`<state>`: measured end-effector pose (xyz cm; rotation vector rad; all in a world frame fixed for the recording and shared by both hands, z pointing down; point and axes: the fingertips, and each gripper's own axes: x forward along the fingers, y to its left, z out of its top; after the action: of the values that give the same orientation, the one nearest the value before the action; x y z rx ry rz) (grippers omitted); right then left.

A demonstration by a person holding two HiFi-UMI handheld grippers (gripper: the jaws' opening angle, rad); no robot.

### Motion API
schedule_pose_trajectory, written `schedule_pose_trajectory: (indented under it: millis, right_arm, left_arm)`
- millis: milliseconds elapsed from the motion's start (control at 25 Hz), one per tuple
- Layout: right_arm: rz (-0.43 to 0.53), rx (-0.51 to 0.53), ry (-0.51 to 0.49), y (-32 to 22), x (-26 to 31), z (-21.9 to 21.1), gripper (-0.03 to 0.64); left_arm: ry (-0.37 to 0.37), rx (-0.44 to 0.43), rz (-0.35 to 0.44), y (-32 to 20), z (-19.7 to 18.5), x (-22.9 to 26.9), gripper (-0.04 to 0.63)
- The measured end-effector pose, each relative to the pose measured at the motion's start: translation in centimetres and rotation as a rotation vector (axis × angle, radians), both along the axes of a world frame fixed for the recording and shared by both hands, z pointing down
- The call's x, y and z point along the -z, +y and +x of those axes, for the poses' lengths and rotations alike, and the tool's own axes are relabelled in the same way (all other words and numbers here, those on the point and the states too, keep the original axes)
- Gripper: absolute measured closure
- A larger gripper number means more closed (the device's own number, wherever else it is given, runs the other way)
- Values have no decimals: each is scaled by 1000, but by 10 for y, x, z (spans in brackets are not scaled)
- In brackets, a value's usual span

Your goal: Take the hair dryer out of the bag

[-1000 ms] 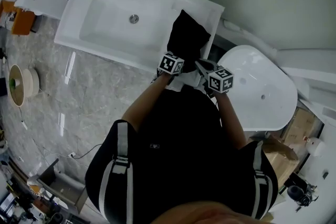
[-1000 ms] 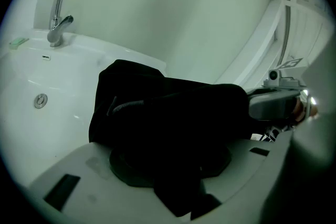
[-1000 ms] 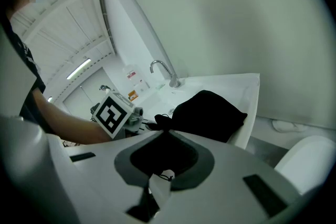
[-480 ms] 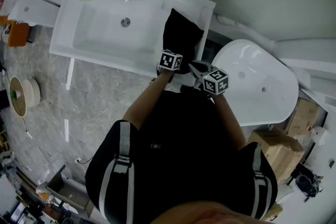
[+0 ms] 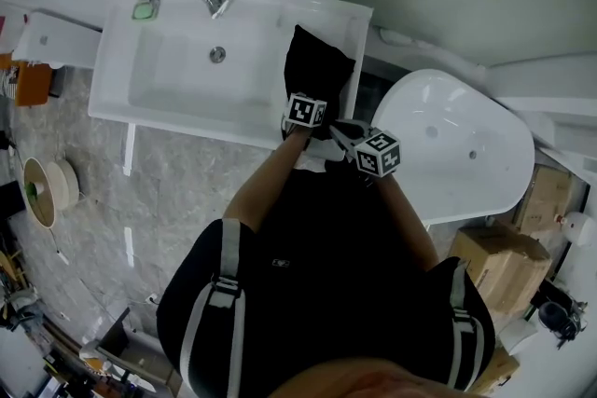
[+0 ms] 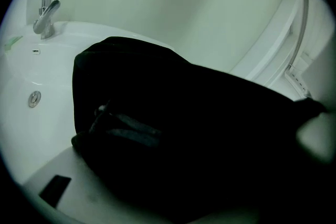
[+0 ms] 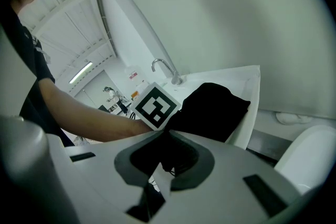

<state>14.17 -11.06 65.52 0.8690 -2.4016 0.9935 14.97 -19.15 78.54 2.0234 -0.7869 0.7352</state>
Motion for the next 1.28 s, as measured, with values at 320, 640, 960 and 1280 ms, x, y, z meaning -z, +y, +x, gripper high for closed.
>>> schedule_pose_trajectory:
  millis: [320, 640, 960, 1280]
  right_arm:
    - [-19, -19, 6, 0, -5, 7, 538]
    - [-12, 5, -9, 5, -3, -3, 538]
    - [1, 129, -9, 26, 0, -16, 538]
    - [29, 195, -66, 38, 8, -6, 478]
  left_arm:
    - [54, 105, 1, -13, 11, -4, 343]
    - [301, 138, -87, -11, 12, 9, 399]
    - [795, 93, -219, 13, 11, 57, 410]
    - [886, -36, -184, 42, -7, 94, 410]
